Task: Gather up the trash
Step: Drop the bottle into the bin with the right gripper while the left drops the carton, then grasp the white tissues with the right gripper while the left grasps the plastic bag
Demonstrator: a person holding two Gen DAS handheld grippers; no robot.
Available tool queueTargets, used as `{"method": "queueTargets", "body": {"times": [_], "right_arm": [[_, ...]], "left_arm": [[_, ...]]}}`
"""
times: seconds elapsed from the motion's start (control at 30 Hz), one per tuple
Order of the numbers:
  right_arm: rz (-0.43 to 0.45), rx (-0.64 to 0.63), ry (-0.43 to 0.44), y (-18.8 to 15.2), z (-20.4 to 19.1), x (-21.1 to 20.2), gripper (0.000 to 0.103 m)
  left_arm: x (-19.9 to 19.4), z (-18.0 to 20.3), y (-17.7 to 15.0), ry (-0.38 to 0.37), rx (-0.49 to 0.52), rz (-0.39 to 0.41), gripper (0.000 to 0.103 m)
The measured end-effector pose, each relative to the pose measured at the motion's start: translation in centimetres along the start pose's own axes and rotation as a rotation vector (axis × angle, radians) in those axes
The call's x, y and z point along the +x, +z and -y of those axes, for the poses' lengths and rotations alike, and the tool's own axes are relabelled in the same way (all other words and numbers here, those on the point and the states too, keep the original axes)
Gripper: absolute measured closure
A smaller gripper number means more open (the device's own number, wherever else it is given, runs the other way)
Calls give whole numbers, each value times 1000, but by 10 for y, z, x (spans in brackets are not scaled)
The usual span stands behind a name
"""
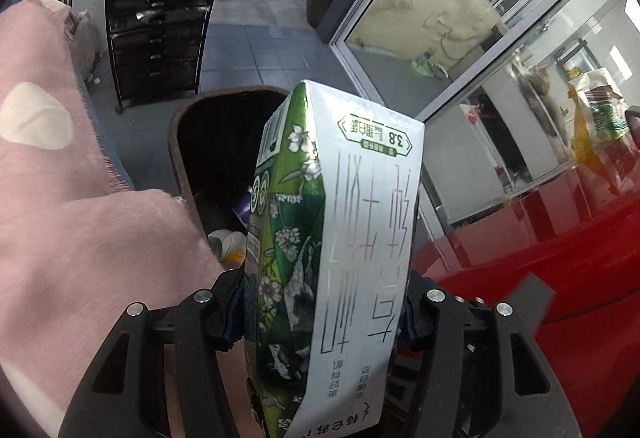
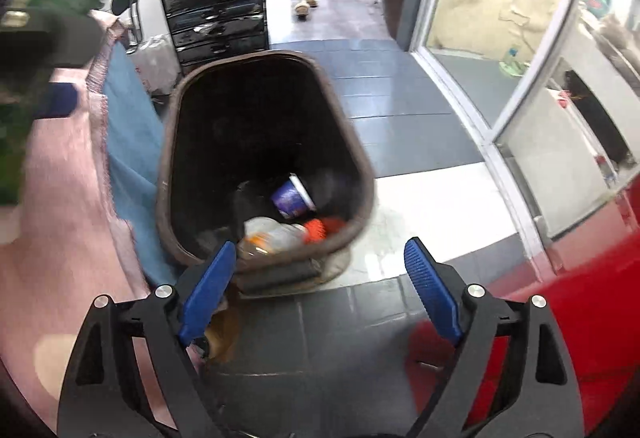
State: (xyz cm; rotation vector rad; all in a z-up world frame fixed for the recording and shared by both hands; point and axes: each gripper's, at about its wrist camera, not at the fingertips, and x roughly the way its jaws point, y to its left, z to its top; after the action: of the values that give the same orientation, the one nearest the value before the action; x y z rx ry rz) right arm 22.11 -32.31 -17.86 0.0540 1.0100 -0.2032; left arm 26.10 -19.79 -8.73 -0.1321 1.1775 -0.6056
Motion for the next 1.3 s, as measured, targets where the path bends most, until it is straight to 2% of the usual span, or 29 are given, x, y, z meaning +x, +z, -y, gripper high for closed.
{"method": "queueTargets", "body": {"times": [0.27,0.33,0.43,0.73,0.9,1.03,1.17,1.23,1.3], "right_arm": [[-20,64,-3,-23,24,-8,17],[-27,83,5,-26,28,-7,17],[-24,112,10,-29,33,-10,17],[-9,114,-4,-30,34,-18,17],[19,109,5,-23,29,-28,17],[47,91,74,-13,13,-43,17],[74,44,161,0,-16,-60,17],[85,24,215,8,-32,-69,17],[91,1,263,17,-49,-77,17]], "left_arm": [[32,6,3,46,23,-76,46],[35,3,4,75,7,-87,32],[38,3,6,71,-24,-90,21],[27,18,-1,43,24,-76,18],[-1,25,-9,7,59,-23,17],[-42,23,-27,25,102,65,16],[-84,1,-46,40,94,143,13],[-107,-20,-56,79,40,187,13],[-128,-40,-66,67,-2,226,13]]}}
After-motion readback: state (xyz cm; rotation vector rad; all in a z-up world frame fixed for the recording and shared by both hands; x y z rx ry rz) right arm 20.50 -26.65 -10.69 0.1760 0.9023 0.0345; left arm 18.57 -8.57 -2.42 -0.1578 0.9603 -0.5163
